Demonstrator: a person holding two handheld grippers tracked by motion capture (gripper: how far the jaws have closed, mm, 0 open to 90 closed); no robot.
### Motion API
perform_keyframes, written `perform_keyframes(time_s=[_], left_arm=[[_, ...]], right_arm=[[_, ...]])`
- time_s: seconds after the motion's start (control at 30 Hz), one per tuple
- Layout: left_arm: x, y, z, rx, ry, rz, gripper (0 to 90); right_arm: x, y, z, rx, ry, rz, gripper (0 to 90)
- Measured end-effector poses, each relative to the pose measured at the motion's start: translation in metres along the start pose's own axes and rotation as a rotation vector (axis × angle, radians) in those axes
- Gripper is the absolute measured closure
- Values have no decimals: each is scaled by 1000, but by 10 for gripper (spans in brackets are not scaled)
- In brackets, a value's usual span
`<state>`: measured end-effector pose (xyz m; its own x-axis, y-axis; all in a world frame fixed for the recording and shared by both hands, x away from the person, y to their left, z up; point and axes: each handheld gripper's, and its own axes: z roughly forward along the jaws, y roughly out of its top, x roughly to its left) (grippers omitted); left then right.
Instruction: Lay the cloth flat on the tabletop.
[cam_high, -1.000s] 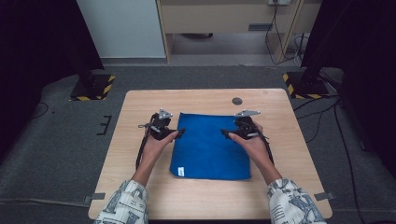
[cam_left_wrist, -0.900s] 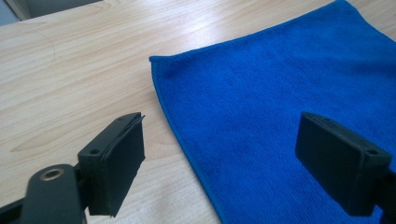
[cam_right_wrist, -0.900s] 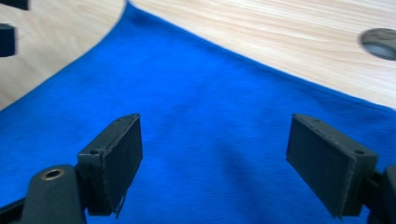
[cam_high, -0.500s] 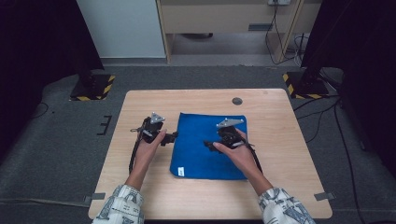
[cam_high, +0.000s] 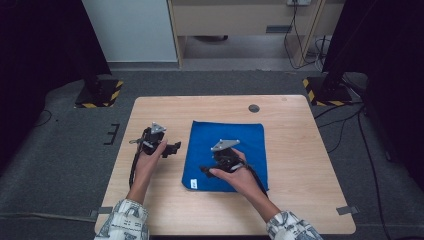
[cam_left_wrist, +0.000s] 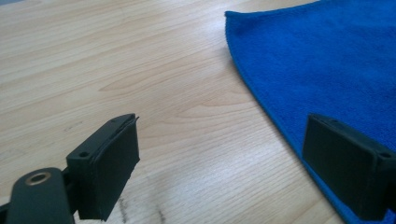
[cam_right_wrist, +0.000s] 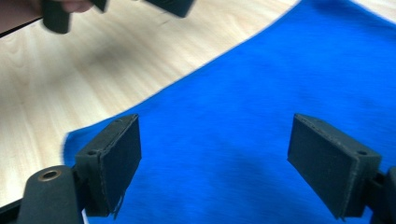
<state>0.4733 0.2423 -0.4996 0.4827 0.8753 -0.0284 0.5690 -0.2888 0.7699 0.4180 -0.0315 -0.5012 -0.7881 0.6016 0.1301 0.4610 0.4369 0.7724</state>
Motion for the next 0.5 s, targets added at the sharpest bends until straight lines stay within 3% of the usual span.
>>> perform_keyframes(time_s=[0.07,0.27,0.5], left_arm=[[6,-3,-2,2,6,-20,106],[9,-6,-1,18,2,-23,108],[8,-5,-3,10,0,-19,108]], right_arm=[[8,-1,4,4,15,-7,163],[24,-2,15,35,46,-36,193],[32,-3,20,47,64,-53,219]])
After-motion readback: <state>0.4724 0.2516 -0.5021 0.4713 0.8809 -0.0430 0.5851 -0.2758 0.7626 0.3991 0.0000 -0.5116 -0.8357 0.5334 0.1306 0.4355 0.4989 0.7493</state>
